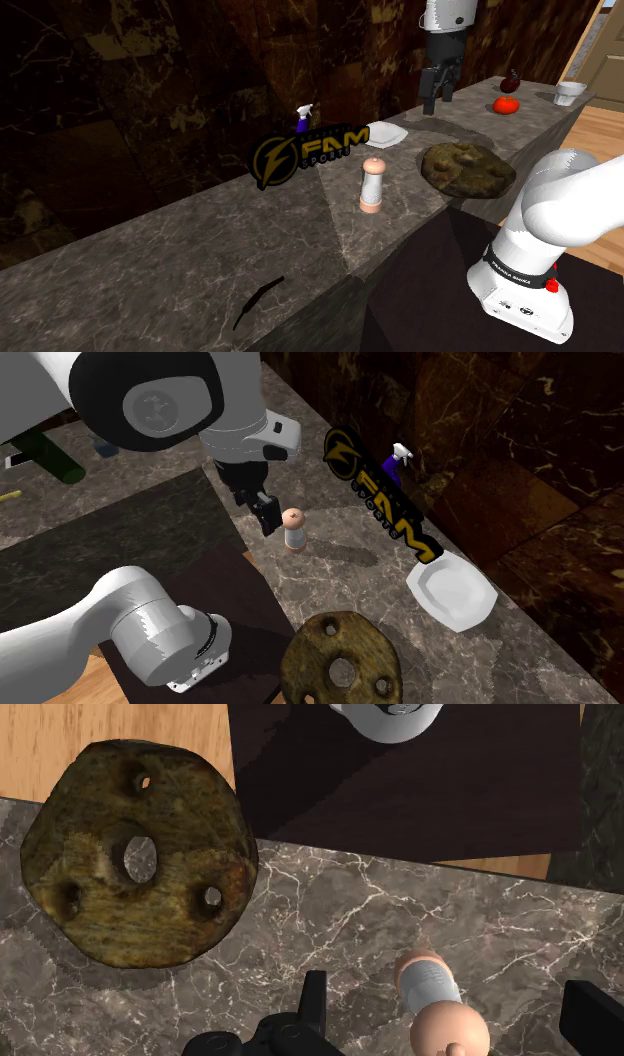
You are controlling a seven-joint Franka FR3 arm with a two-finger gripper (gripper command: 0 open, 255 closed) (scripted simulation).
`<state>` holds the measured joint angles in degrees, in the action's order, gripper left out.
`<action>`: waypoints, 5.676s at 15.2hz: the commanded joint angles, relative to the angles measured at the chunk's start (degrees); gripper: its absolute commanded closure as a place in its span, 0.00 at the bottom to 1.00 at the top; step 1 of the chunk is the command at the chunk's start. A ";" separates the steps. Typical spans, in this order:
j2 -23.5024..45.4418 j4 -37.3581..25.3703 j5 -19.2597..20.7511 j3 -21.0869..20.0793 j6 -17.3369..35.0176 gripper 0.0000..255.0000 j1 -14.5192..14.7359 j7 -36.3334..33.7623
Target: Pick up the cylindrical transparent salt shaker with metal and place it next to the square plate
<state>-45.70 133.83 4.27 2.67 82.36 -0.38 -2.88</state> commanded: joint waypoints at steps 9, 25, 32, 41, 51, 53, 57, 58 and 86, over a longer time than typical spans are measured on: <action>9.37 5.79 -0.28 -4.94 16.58 0.00 -0.05 -8.46; 27.41 9.06 3.56 -9.46 38.78 0.00 -1.68 -19.08; 27.61 9.35 3.64 -9.44 39.26 0.00 -1.72 -19.12; 27.60 9.36 3.63 -9.44 39.26 1.00 -1.72 -19.12; 24.84 5.39 2.91 -9.23 32.64 1.00 -1.51 -17.89; 24.30 4.28 2.77 -9.19 31.01 1.00 -1.47 -17.62; 23.40 1.94 2.55 -9.11 27.80 1.00 -1.43 -17.11; 23.21 1.33 2.50 -9.09 27.01 1.00 -1.42 -16.98; 23.25 -20.32 2.18 -9.00 5.58 1.00 -1.64 -14.19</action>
<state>-22.59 114.36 6.44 -6.32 88.66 -2.00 -17.15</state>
